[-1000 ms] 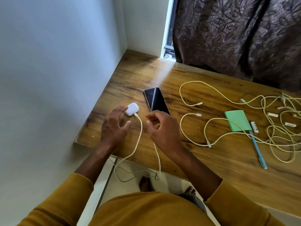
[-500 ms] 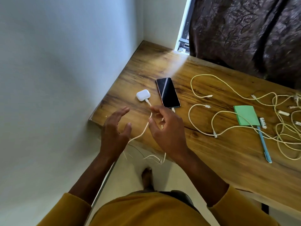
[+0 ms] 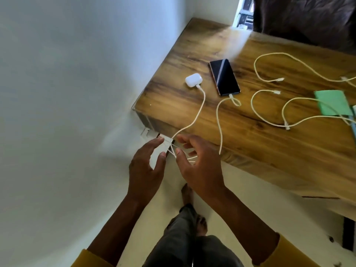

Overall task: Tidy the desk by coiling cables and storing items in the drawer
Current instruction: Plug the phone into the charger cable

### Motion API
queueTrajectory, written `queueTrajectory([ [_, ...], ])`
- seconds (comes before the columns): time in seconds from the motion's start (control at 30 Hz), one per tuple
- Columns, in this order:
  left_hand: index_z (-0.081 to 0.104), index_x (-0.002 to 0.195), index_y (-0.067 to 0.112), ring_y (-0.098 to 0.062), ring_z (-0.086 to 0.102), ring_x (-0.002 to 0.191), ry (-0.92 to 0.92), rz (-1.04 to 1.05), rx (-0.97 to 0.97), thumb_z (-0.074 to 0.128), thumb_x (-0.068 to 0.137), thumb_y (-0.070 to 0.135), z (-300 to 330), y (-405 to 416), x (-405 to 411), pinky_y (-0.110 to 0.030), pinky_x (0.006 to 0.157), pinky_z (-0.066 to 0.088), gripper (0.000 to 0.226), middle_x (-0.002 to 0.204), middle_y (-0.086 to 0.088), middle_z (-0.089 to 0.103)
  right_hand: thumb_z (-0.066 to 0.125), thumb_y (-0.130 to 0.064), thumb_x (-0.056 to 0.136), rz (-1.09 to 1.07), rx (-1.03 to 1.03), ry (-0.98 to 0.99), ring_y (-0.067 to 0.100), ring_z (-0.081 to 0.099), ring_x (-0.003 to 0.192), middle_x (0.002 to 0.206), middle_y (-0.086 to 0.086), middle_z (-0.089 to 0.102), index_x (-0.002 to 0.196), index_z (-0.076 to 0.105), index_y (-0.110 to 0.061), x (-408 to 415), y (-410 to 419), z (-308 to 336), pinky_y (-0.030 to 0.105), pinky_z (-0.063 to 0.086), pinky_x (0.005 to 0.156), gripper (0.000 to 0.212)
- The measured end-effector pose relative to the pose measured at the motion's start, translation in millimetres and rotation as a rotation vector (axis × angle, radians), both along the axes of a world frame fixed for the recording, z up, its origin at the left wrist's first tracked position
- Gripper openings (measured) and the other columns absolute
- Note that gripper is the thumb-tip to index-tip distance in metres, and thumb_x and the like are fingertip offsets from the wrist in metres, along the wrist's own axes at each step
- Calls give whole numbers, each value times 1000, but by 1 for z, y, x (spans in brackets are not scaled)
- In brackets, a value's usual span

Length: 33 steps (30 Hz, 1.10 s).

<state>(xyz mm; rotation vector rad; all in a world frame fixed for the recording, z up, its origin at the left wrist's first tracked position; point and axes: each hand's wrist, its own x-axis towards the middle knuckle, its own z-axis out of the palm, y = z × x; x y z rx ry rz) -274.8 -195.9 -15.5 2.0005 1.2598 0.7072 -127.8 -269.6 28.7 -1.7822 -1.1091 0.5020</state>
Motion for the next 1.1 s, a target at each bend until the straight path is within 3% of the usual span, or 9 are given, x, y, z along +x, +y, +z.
queueTrajectory([
  [0.2, 61, 142, 24, -5, 55, 132, 28, 20, -23, 53, 100, 40, -9, 2, -24, -26, 110, 42, 46, 144, 11, 61, 59, -43, 93, -22, 17, 39, 6, 68, 108, 121, -9, 74, 126, 71, -21, -40, 14, -25, 39, 62, 89, 42],
  [0.37, 56, 147, 27, 2, 49, 137, 48, 26, -40, 49, 102, 44, -61, 28, -41, -11, 112, 33, 49, 150, 14, 56, 65, -33, 93, -48, 29, 55, 3, 68, 107, 120, -11, 74, 125, 73, -21, -63, 47, -78, 30, 62, 87, 35],
  [0.43, 54, 149, 27, 1, 46, 142, 37, 33, -21, 48, 103, 46, -74, 35, -40, -14, 115, 33, 50, 153, 15, 53, 65, -31, 93, -64, 36, 71, 2, 68, 107, 120, -11, 74, 125, 73, -21, -63, 55, -91, 26, 61, 88, 34],
  [0.57, 52, 152, 25, -1, 44, 146, -26, 9, -39, 49, 105, 43, -149, 61, -51, -30, 120, 39, 51, 156, 14, 51, 65, -25, 94, -106, 69, 98, 0, 67, 109, 121, -15, 71, 126, 70, -23, -86, 87, -174, 23, 59, 90, 32],
  [0.8, 45, 157, 21, 1, 41, 147, -20, -143, 24, 48, 106, 29, -234, 77, -79, -19, 120, 34, 51, 158, 13, 48, 62, -17, 96, -126, 125, 159, 7, 69, 106, 118, -8, 73, 127, 71, -17, -115, 96, -292, 31, 57, 90, 32],
  [0.93, 41, 159, 18, -7, 34, 154, 25, -203, 117, 51, 104, 18, -280, 83, -78, -26, 124, 32, 56, 164, 8, 42, 61, -15, 97, -134, 147, 137, 9, 70, 107, 122, -6, 73, 128, 71, -15, -114, 102, -359, 34, 58, 92, 33],
  [1.1, 36, 161, 18, -11, 24, 158, 67, -202, 183, 52, 101, 15, -321, 100, -64, -22, 126, 23, 62, 168, 6, 34, 57, -25, 101, -131, 118, 126, 11, 66, 118, 131, -5, 69, 138, 65, -17, -103, 127, -428, 40, 57, 97, 39],
])
